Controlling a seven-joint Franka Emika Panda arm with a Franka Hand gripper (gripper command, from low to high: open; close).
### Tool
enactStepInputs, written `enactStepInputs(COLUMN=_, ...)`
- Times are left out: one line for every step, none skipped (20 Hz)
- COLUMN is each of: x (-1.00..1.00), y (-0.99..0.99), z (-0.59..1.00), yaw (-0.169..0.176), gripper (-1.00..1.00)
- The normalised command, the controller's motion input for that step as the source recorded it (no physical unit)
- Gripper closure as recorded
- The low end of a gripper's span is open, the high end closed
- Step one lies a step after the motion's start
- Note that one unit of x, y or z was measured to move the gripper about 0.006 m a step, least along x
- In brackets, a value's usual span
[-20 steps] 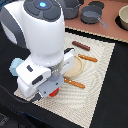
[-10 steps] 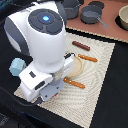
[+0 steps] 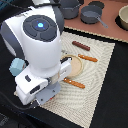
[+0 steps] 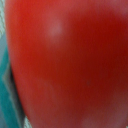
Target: Interact with the objects in diverse but meaningful ways.
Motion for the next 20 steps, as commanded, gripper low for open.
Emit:
enactStepInputs(x=0.24, y=-0.26, z=0.99, yaw=-0.024, gripper=1.0)
enactStepInputs(x=0.49, y=0.0, z=1.0, yaw=-0.05, gripper=1.0)
enactStepInputs(x=0.54, y=0.06, z=1.0, yaw=-0.064, gripper=1.0)
enactStepInputs(x=0.54, y=0.13, z=1.0, yaw=-0.055, gripper=1.0)
enactStepInputs(x=0.55, y=0.26, z=1.0, yaw=-0.017, gripper=1.0)
enactStepInputs(x=0.56, y=0.35, z=1.0, yaw=0.0, gripper=1.0)
enactStepInputs(x=0.52, y=0.45, z=1.0, yaw=0.0, gripper=1.0)
enactStepInputs(x=0.46, y=0.53, z=1.0, yaw=0.0, gripper=1.0)
enactStepInputs(x=0.46, y=0.73, z=1.0, yaw=0.0, gripper=1.0)
enactStepInputs(x=0.48, y=0.81, z=0.81, yaw=0.0, gripper=1.0)
enactStepInputs(x=0.43, y=0.87, z=0.6, yaw=0.0, gripper=1.0)
enactStepInputs(x=0.41, y=0.89, z=0.47, yaw=0.0, gripper=1.0)
enactStepInputs(x=0.39, y=0.91, z=0.32, yaw=0.0, gripper=1.0)
enactStepInputs(x=0.31, y=0.89, z=0.21, yaw=0.0, gripper=1.0)
enactStepInputs(x=0.19, y=0.85, z=0.11, yaw=0.0, gripper=1.0)
enactStepInputs(x=0.13, y=0.86, z=0.02, yaw=0.0, gripper=1.0)
enactStepInputs(x=0.07, y=0.83, z=0.0, yaw=0.002, gripper=1.0)
enactStepInputs(x=0.01, y=0.8, z=0.0, yaw=0.006, gripper=1.0)
enactStepInputs(x=0.0, y=0.7, z=-0.02, yaw=0.014, gripper=1.0)
enactStepInputs(x=0.0, y=0.63, z=-0.08, yaw=0.02, gripper=1.0)
